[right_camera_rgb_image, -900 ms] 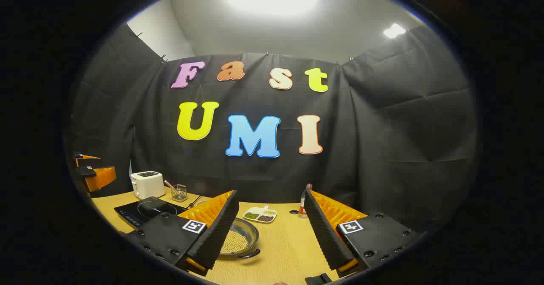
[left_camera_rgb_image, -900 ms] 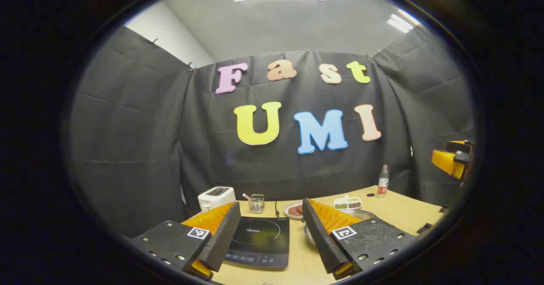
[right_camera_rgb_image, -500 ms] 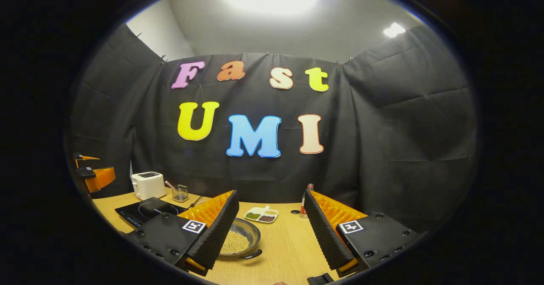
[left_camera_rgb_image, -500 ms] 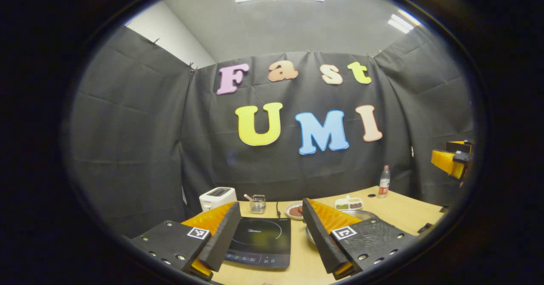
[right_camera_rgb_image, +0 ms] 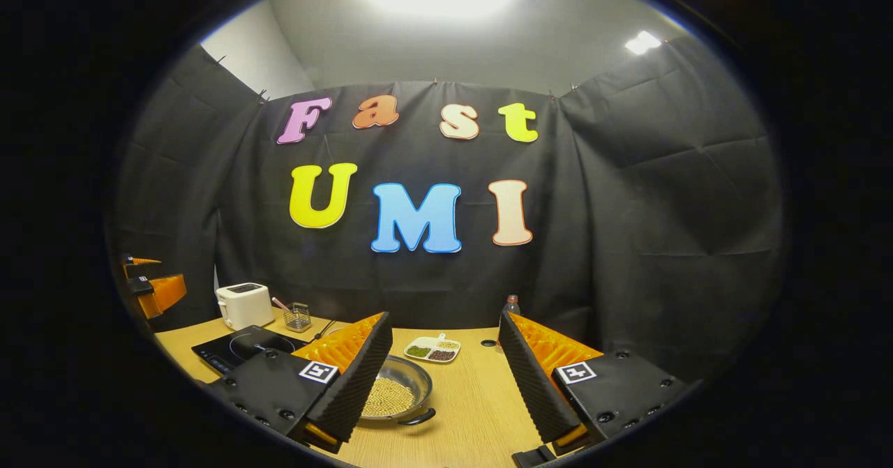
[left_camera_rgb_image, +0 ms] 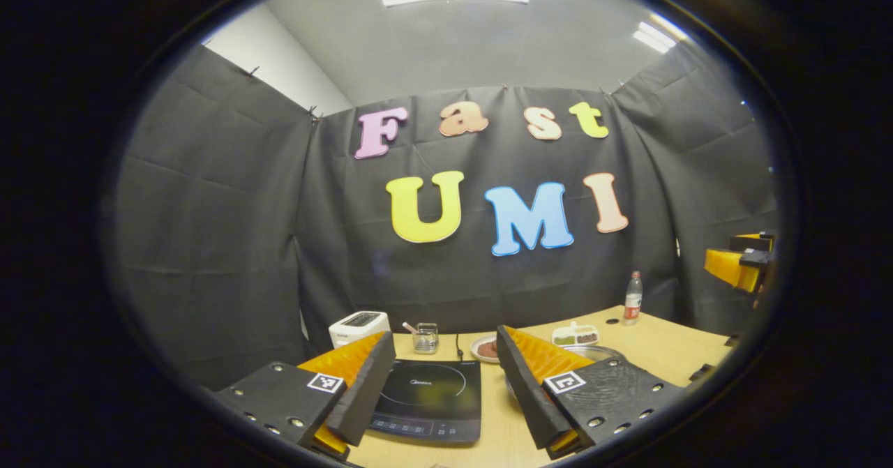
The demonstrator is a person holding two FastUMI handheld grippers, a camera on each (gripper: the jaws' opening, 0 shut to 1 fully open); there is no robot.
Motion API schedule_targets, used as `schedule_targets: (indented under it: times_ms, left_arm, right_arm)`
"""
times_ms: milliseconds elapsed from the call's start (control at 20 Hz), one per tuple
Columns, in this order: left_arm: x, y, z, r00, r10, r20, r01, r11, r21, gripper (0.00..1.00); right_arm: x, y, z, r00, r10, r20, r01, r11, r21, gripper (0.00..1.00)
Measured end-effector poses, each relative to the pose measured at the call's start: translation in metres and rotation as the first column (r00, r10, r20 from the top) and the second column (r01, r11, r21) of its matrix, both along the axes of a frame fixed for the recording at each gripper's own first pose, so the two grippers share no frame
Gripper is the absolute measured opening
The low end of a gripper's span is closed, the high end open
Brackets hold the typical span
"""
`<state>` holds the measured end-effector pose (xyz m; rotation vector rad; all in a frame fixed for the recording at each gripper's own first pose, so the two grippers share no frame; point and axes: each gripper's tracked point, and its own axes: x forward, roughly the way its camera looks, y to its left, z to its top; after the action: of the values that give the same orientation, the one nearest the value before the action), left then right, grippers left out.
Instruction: First push the handle of the pot to place it horizontally, then grasp the pot with both hands and set it on the induction cooktop.
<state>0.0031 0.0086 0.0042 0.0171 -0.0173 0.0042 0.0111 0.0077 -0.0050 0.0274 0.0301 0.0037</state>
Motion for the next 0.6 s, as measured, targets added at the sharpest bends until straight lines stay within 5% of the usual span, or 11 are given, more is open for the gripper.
schedule_targets:
  times_ms: [250,600]
  left_arm:
    - [0.002,0.005,-0.003,1.000,0.004,-0.004,-0.004,1.000,-0.003,0.87]
    - [0.004,0.015,-0.005,1.000,0.007,-0.005,-0.007,1.000,-0.002,0.87]
  right_arm:
    - [0.000,0.006,-0.001,1.000,0.014,-0.005,-0.014,1.000,-0.013,0.91]
    - [0.000,0.014,-0.001,1.000,0.006,-0.010,-0.006,1.000,-0.024,0.49]
